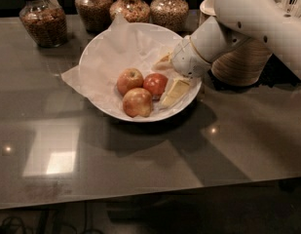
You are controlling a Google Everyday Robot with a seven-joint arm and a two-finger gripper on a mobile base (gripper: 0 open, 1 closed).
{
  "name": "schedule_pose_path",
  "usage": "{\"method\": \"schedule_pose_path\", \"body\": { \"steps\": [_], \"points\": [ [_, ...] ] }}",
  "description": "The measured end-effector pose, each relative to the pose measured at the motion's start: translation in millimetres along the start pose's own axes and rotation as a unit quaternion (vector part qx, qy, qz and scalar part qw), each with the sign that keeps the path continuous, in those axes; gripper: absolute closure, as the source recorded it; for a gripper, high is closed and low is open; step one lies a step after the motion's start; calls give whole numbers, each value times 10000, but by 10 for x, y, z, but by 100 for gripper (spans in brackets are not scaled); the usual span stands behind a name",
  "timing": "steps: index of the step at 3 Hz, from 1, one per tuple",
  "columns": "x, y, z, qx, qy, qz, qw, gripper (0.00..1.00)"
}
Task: Pick apple from white bowl
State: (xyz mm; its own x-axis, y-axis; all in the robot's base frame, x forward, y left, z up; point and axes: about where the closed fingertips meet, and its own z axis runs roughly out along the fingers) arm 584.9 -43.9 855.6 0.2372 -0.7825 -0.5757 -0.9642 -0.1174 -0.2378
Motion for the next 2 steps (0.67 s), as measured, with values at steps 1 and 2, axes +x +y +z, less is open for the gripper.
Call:
{"method": "schedule_pose_path", "body": {
  "steps": [1,2],
  "points": [
    [3,-2,31,-36,-2,7,10000,35],
    [17,4,62,-73,2,30,10000,54]
  ]
}}
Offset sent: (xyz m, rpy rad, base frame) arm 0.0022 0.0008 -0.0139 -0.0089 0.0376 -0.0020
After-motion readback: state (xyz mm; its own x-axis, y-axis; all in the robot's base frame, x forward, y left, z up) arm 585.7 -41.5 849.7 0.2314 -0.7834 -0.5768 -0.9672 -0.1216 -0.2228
